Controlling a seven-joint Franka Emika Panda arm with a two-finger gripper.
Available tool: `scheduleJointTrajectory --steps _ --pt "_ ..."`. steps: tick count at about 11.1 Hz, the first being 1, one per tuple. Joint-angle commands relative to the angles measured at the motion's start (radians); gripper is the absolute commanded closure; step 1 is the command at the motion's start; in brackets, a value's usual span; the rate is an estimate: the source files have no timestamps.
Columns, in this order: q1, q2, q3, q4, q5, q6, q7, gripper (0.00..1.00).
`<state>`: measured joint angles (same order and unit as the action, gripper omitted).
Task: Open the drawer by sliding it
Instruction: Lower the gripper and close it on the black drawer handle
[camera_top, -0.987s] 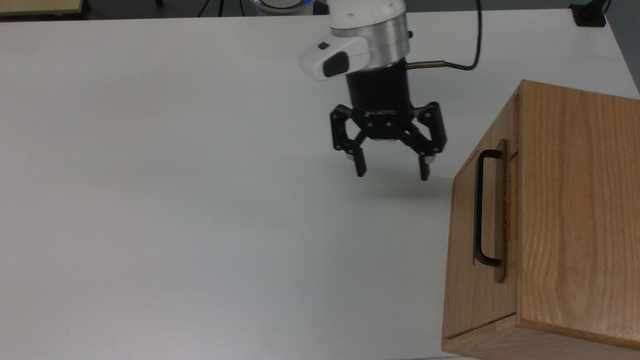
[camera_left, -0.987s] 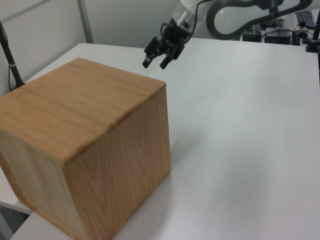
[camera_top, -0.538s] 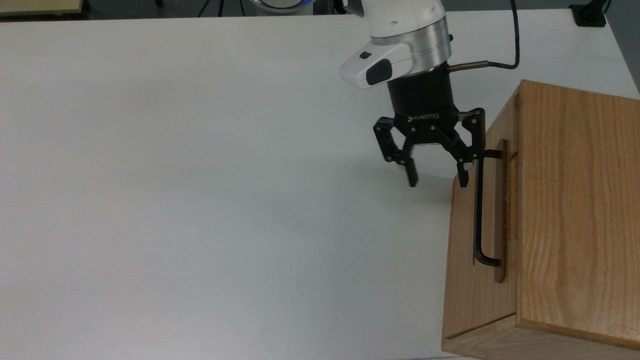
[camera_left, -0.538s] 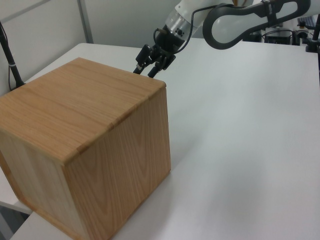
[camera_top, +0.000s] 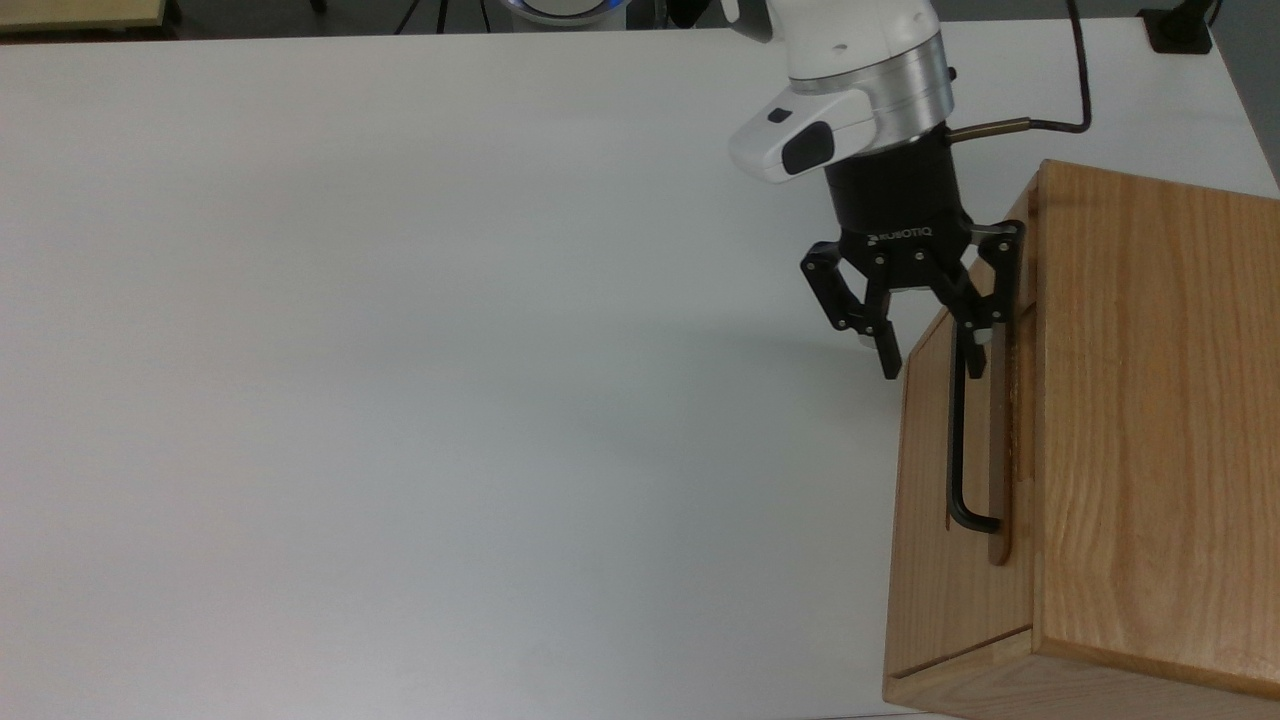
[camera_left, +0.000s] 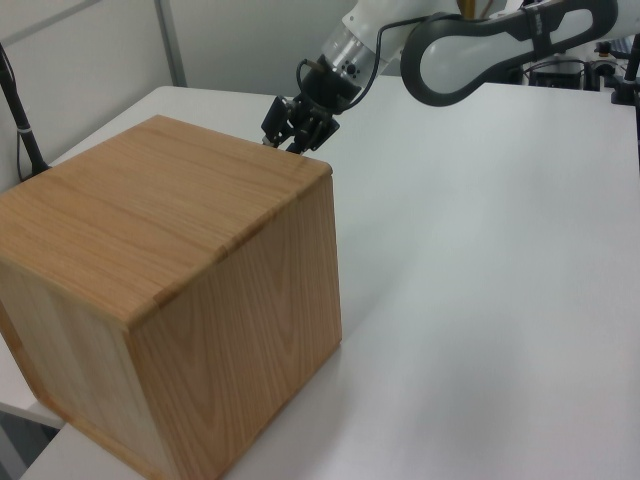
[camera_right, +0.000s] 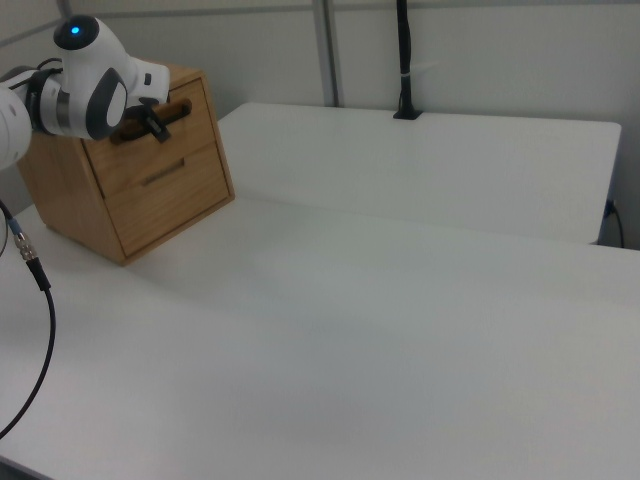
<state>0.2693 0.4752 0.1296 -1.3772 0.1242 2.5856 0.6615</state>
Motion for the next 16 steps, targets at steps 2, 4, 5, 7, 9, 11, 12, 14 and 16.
scheduleJointTrajectory --steps 2,4,5,7,9,11,12,14,16 --pt "0.018 0.036 -0.004 0.038 -0.018 0.037 0.040 0.45" --pt "0.027 0.045 -0.004 0.050 -0.031 0.037 0.040 0.75" --pt "0.027 0.045 -0.004 0.050 -0.034 0.037 0.040 0.89" --pt "0.027 0.045 -0.004 0.052 -0.034 0.037 0.040 1.00" --pt "0.025 0.045 -0.004 0.050 -0.034 0.037 0.035 1.00" --pt "0.022 0.045 -0.004 0.043 -0.050 0.036 0.033 1.00" --pt "0.018 0.045 -0.004 0.041 -0.060 0.036 0.027 1.00" --pt "-0.005 0.040 -0.004 0.032 -0.058 0.033 0.006 1.00" --pt "-0.031 0.033 -0.004 0.027 -0.057 0.033 -0.019 1.00"
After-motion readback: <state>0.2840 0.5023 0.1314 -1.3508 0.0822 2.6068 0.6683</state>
